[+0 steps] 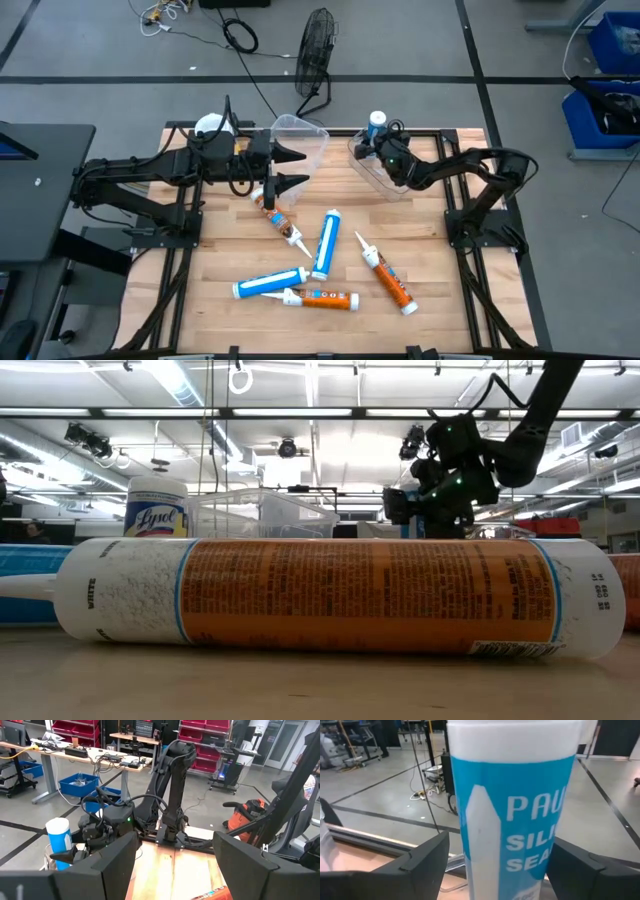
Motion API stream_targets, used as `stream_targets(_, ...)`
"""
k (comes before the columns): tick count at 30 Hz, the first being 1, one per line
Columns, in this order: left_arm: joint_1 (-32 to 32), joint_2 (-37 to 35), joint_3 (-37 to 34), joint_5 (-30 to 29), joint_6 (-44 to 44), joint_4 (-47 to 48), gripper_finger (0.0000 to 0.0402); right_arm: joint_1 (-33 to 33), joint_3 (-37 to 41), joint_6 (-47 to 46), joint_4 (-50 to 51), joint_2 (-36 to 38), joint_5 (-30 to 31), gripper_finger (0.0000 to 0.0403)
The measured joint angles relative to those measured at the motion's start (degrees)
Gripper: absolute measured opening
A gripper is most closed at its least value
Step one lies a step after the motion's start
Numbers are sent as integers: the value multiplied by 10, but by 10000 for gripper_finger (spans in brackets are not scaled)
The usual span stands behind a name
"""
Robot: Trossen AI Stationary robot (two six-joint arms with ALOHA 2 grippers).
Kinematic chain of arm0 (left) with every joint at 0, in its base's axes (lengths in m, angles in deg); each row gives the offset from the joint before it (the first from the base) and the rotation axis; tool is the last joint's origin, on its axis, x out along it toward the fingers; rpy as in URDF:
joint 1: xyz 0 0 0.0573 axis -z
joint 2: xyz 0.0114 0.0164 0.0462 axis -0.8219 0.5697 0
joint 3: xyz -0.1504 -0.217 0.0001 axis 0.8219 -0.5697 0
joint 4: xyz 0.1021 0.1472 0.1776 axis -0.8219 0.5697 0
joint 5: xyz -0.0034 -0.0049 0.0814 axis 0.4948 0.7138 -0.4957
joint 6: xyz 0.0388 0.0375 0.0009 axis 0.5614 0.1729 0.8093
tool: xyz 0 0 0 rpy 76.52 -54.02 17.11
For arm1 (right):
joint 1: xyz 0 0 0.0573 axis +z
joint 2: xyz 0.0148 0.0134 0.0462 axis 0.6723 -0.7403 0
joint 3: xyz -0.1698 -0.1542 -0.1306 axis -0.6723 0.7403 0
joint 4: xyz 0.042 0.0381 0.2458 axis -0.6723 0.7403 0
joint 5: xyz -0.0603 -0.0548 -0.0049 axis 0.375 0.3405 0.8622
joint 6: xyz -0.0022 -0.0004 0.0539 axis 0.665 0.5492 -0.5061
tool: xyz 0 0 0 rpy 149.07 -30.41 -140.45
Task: Pick & place silicon tubes, Sealant and Lysol wipes
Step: Put the right blue sealant into the right transparent bin, then put the left blue sealant into the right transparent bin
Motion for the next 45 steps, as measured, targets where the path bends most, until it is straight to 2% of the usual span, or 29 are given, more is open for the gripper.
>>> stream_targets(7,0,0,0,0,0,0,268,-1,0,2,20,15,-1,308)
stream_targets(10,0,0,0,0,0,0,268,-4,0,-2,30,22,-1,325)
stream_targets(17,0,0,0,0,0,0,268,-11,0,6,33,49,1,391)
stream_targets(22,0,0,0,0,0,0,268,-12,0,23,34,76,1,390)
stream_targets(28,0,0,0,0,3,1,268,-12,0,72,39,144,1,389)
stream_targets(33,0,0,0,0,11,7,268,-9,-2,83,93,242,-3,388)
stream_targets(36,0,0,0,-2,11,23,268,0,-20,57,168,311,-47,383)
stream_targets(38,0,0,0,-8,12,42,268,7,-42,54,238,348,-107,377)
stream_targets(43,-6,0,0,-12,4,89,268,37,-138,13,472,405,-272,352)
stream_targets(45,-7,0,0,-13,-20,109,268,57,-187,-17,573,408,-314,337)
